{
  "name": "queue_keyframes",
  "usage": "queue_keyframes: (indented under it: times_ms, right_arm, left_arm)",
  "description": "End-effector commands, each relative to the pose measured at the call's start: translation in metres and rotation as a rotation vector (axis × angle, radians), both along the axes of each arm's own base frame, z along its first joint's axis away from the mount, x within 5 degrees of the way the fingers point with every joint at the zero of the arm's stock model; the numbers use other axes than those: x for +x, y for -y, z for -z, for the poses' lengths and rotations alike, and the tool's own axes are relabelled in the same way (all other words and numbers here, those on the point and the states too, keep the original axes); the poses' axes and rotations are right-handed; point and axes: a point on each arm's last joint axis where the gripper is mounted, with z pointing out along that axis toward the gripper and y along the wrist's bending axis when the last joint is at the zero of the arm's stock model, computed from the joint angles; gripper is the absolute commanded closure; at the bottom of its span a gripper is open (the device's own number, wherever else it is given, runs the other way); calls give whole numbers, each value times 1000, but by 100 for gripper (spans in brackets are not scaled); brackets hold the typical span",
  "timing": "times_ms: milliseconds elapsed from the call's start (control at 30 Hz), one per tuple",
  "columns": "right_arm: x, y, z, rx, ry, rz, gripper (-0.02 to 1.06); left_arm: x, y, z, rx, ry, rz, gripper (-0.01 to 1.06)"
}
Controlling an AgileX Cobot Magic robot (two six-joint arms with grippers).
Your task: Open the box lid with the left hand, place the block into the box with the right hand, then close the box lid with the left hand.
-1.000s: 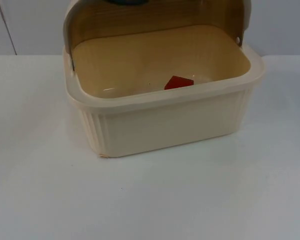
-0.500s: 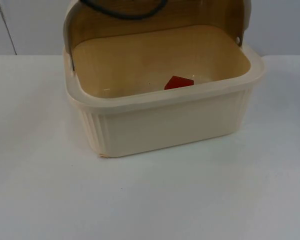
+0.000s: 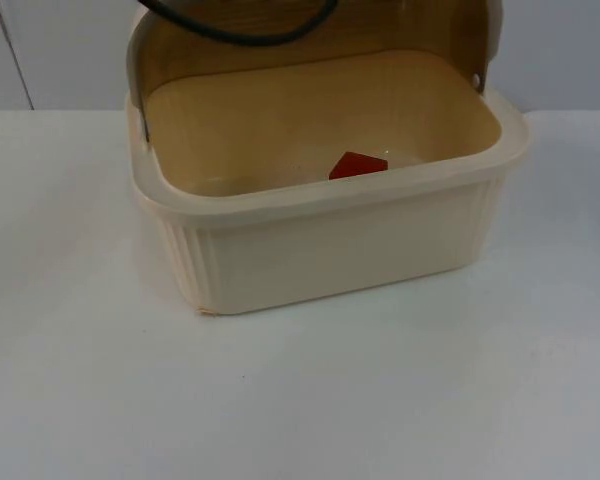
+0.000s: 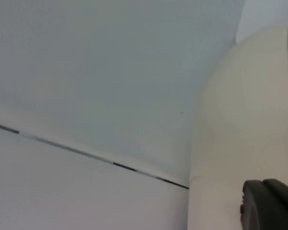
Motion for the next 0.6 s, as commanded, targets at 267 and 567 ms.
queue_keyframes:
  times_ms: [267, 567]
  right_arm:
    - [-2, 1, -3, 3, 17, 6, 0]
    - [-2, 1, -3, 1, 16, 7, 0]
  left_arm:
    - [7, 4, 13, -39, -37, -17, 105]
    - [3, 3, 17, -4, -80, 12, 105]
